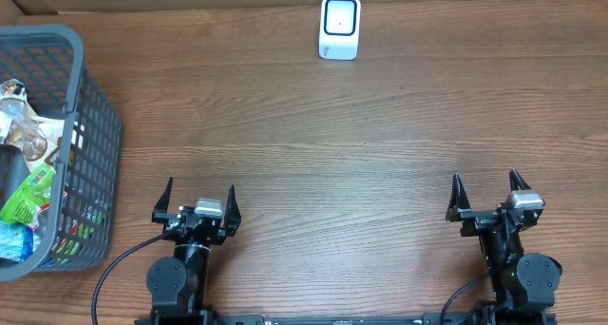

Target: Scan the item barcode

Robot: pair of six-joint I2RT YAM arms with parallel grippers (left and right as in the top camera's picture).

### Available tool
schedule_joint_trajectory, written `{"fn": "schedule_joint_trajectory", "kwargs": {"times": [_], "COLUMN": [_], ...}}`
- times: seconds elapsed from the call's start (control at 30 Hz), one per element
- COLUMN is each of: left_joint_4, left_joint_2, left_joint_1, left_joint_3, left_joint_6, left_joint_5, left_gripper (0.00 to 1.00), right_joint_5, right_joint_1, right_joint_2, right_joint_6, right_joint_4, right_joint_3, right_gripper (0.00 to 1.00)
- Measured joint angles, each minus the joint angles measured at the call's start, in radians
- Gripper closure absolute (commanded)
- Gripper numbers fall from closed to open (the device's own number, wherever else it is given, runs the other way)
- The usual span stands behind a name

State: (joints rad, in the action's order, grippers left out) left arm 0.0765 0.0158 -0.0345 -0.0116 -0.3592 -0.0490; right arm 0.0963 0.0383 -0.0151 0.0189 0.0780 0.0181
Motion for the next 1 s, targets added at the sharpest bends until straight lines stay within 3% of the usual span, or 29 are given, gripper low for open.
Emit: {"fn": "schedule_joint_trajectory", "kwargs": {"times": [0.2, 0.37, 1.0], "left_joint_4": [-0.008, -0.013, -0.013], "left_joint_2": [0.000, 0.000, 0.000], "left_joint_1": [0.000, 0.000, 0.000], "left_joint_3": [0.000, 0.000, 0.000], "left_joint_6": [0.015, 0.101, 0.258], "left_joint_5": [-0.055, -0.101, -0.113], "left_gripper": [0.00, 0.00, 0.00], "right_joint_5": [0.000, 0.000, 0.000], "right_joint_1": [0.000, 0.000, 0.000], "right_joint_2": [0.000, 0.000, 0.000], "right_joint_6": [0.000, 0.000, 0.000], "right_joint_4": [0.001, 0.000, 0.001], "right_joint_3": [0.000, 0.000, 0.000], "right_gripper": [0.00, 0.00, 0.00]}}
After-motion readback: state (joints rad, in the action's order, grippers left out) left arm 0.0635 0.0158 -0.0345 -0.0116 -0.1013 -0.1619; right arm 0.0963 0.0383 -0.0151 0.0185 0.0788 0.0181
